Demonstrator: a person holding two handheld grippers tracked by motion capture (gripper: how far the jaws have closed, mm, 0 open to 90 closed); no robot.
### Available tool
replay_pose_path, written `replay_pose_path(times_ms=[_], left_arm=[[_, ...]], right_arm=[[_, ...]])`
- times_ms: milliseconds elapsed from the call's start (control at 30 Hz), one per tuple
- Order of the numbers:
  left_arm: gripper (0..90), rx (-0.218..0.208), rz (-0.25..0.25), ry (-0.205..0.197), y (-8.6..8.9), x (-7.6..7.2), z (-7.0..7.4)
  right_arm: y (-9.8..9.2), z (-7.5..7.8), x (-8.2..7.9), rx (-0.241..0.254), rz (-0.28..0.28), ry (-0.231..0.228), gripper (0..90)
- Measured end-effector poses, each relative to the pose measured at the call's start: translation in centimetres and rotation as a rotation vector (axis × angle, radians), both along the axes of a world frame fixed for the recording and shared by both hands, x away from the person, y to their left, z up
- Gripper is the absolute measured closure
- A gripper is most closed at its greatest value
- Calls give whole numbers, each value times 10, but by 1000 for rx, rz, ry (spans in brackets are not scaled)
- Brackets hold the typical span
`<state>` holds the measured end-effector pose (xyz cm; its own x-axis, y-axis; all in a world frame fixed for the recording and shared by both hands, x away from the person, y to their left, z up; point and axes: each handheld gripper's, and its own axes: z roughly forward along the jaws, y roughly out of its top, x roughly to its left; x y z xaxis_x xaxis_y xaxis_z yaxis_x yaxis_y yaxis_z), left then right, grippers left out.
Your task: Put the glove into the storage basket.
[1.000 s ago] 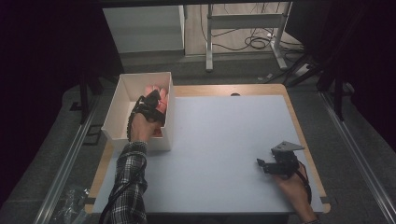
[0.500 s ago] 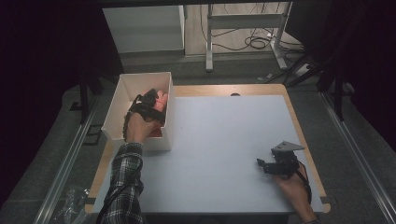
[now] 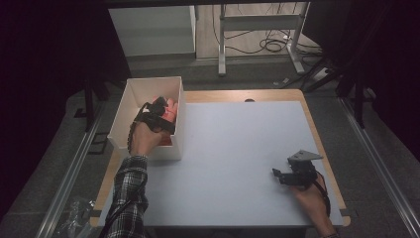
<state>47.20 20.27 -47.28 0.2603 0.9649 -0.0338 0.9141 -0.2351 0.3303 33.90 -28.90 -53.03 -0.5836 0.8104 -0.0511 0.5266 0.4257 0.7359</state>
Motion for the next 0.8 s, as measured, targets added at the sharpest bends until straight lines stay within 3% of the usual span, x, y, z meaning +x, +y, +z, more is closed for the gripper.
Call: replay_pose_path(times_ms=[67, 200, 333, 500, 633, 800], left_arm=[[22, -11, -8, -4, 1, 1, -1], [39, 1, 13, -47, 1, 4, 3], [45, 7, 9, -45, -1, 4, 6], [33, -19, 0, -67, 2, -3, 14], [26, -41, -9, -107, 5, -12, 25], [21, -40, -27, -150, 7, -23, 35]], right_arm=[[0, 0, 0, 0, 0, 0, 239], [0, 0, 0, 0, 0, 0, 238], [0, 0, 0, 0, 1, 0, 238], [0, 0, 0, 0, 1, 0, 238], [0, 0, 0, -1, 1, 0, 238], [0, 0, 0, -2, 0, -1, 237]])
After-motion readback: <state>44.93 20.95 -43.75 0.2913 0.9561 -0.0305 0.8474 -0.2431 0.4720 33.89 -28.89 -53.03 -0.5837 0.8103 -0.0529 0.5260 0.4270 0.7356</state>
